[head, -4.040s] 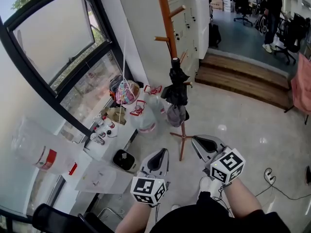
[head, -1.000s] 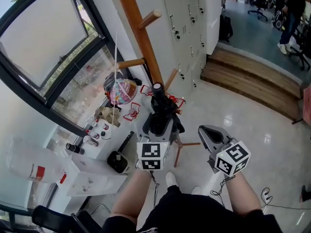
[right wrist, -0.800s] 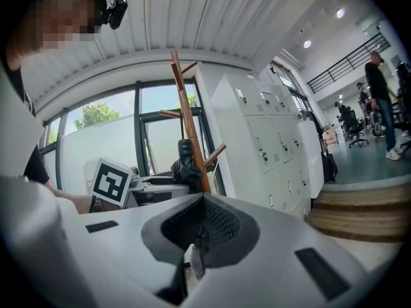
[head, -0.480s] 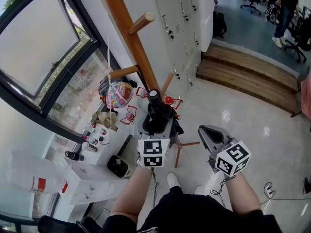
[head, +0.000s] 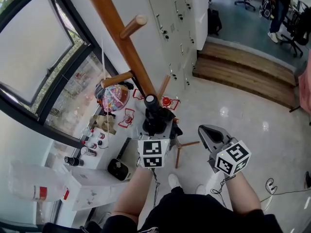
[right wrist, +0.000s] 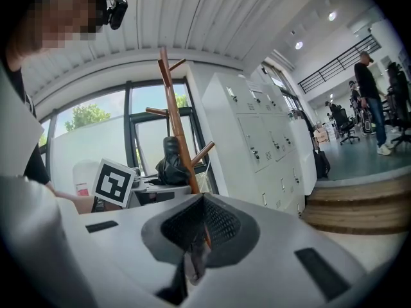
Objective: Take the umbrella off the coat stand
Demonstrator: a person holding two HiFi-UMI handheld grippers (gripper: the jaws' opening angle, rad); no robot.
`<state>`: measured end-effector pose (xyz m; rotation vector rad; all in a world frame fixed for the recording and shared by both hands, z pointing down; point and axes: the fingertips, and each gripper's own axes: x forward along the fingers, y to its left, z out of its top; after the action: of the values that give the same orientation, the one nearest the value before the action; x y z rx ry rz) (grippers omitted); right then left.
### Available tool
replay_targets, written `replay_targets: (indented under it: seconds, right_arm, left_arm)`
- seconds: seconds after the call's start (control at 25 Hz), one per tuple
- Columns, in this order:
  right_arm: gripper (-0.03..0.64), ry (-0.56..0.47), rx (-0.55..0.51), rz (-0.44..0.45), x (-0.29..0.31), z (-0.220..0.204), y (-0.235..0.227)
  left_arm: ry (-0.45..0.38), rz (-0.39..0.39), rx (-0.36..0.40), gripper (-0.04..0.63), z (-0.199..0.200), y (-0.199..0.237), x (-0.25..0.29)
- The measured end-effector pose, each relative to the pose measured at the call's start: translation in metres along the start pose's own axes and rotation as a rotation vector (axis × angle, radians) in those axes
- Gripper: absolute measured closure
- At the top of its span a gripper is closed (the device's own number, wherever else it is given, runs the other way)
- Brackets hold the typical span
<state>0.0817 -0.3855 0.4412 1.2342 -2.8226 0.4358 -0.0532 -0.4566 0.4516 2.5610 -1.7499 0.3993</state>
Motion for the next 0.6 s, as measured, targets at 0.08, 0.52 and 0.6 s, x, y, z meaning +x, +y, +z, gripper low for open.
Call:
replay_targets:
  seconds: [0.08,0.52,0.6]
  right_arm:
    - [0.563,0.001,0.004,-0.005,0.0009,0.0005,-0.0027]
    - [0.563,0.004,0.017,-0.004,0.0090,-0.0038,-0.0076]
    - [0.563,0.006,0.019,-0.002,0.0098,-0.0034,-0.0081]
  left_arm:
    - [-0.001,-0.007,-0.006,0.299,0.0007,-0.0004,0.0025]
    - [0.002,-0.041,-0.024,0.301,-0.0015,-0.0032,0.0082]
    - [0.003,-0.045,-0.024,0.301,-0.0006,-0.0037,0.0086]
